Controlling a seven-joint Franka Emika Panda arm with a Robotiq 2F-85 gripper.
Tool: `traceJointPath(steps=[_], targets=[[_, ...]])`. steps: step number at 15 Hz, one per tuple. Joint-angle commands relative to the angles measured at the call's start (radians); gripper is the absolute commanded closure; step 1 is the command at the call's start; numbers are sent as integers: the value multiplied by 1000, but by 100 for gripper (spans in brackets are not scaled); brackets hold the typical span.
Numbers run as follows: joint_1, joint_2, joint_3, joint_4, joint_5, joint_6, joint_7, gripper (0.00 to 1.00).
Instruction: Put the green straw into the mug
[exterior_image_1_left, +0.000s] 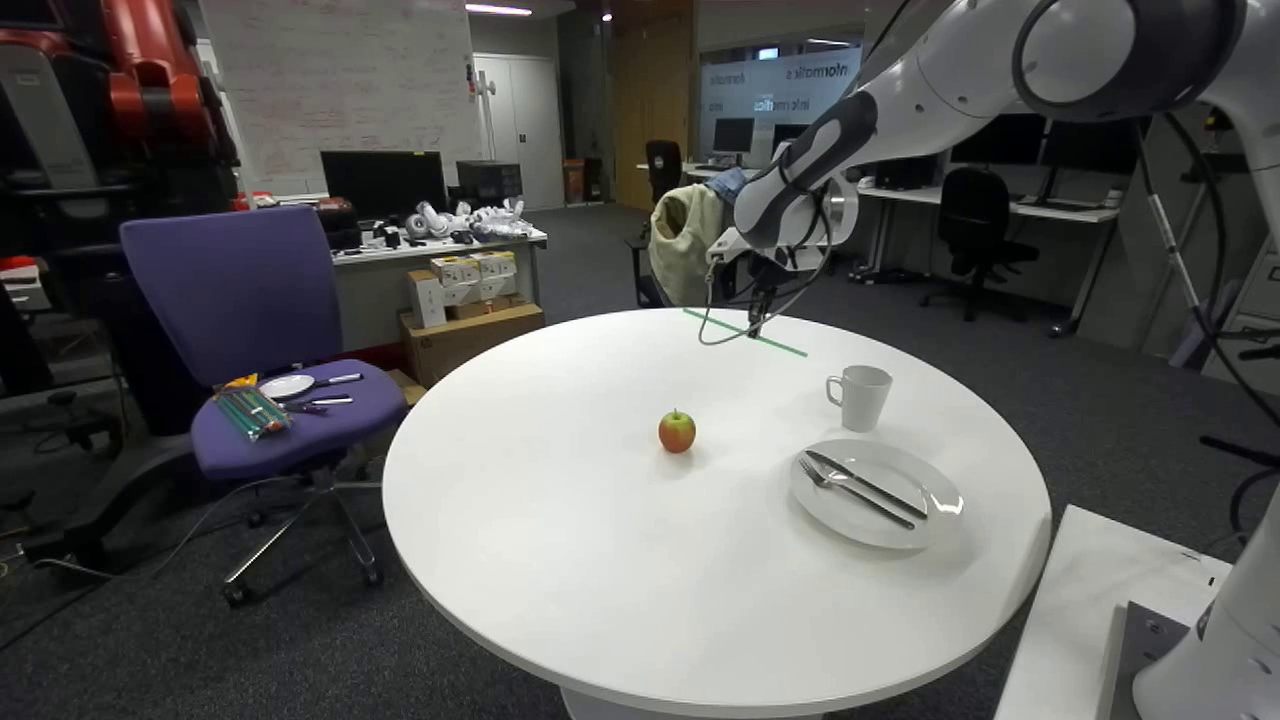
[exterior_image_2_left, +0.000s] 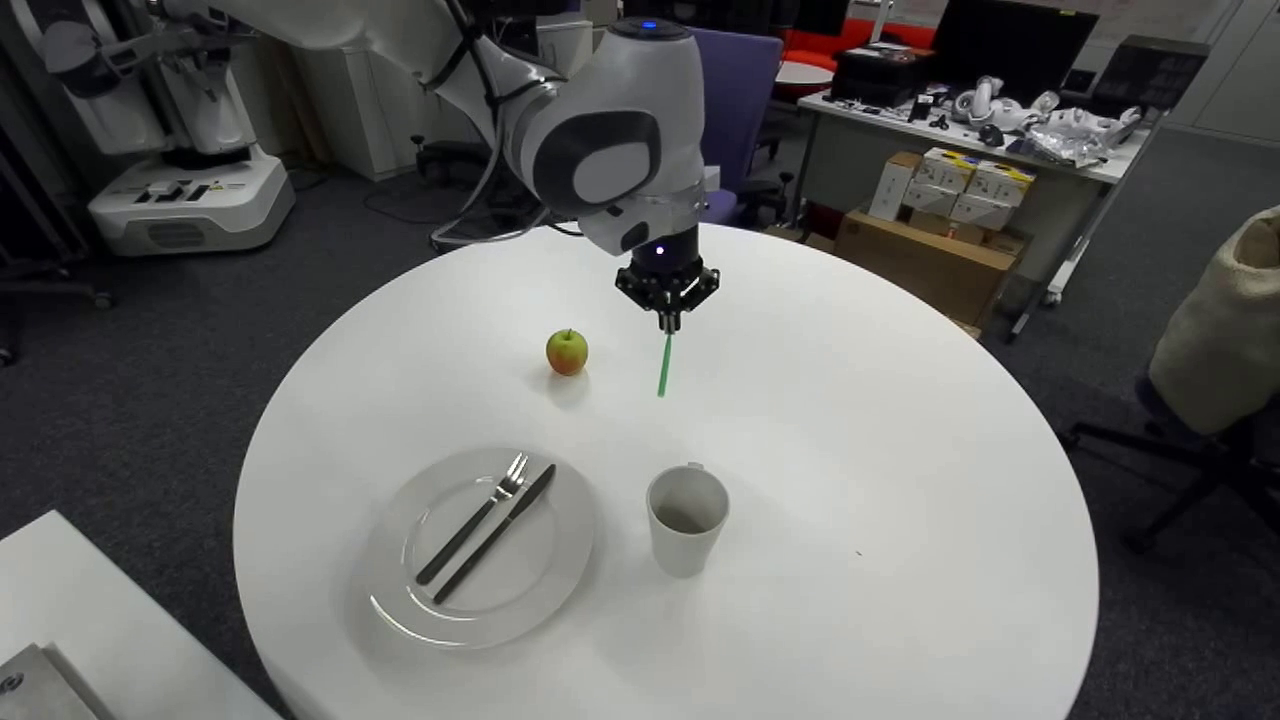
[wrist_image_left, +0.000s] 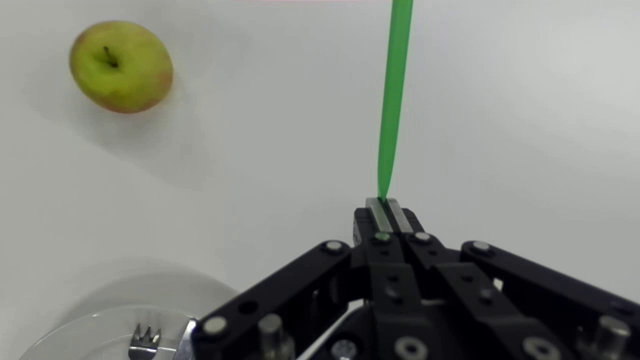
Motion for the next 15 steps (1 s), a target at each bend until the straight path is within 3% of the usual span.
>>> traceJointPath(steps=[1, 2, 7, 15], targets=[[96, -82, -99, -77, -257, -120, 211, 100], [99, -96, -97, -75, -322, -192, 221, 100], [14, -148, -8, -26, -437, -502, 3, 100], [-20, -74, -8, 66, -741, -825, -150, 100]])
